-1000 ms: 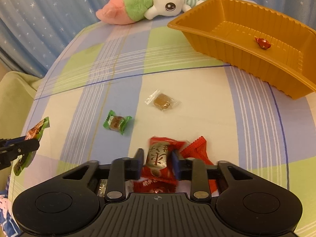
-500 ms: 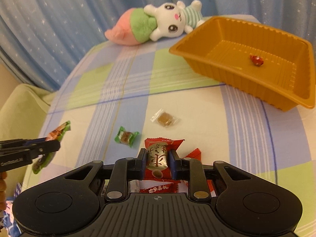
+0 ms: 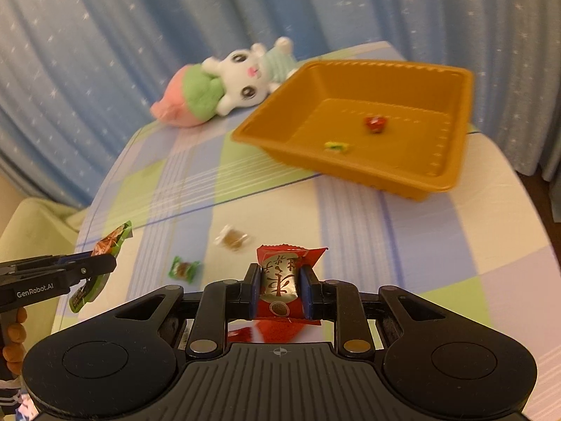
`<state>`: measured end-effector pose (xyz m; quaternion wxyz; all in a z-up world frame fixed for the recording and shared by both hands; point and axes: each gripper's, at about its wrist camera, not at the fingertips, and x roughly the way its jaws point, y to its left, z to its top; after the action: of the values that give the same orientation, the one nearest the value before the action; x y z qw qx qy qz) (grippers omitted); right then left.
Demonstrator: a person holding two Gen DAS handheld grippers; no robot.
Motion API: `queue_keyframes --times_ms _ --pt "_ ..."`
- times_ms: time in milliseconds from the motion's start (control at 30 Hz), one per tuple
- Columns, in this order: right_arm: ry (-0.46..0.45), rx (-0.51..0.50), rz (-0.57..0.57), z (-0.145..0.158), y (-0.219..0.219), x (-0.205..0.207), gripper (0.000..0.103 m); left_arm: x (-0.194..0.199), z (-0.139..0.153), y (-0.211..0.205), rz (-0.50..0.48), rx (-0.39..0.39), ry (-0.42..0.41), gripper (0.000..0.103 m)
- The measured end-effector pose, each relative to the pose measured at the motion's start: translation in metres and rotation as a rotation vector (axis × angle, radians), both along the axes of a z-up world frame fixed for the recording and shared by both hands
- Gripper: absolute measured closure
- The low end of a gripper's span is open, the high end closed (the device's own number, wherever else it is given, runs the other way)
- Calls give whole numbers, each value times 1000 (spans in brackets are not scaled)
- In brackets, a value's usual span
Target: Organize snacks
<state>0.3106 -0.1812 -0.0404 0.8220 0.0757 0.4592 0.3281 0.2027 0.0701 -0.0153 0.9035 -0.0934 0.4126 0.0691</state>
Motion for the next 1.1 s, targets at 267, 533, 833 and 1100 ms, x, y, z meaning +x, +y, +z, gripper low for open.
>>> queue_keyframes --times_ms 267,533,833,1100 --pt "-23 22 -69 10 -39 22 79 36 13 -36 -75 16 -38 77" --pt "-48 37 -116 18 -68 47 79 77 23 -69 -145 26 -77 77" --pt "-88 57 -154 25 -82 81 79 130 35 -93 -196 32 -118 77" --pt "-124 69 -161 29 -71 115 79 182 37 -107 -223 31 -123 77"
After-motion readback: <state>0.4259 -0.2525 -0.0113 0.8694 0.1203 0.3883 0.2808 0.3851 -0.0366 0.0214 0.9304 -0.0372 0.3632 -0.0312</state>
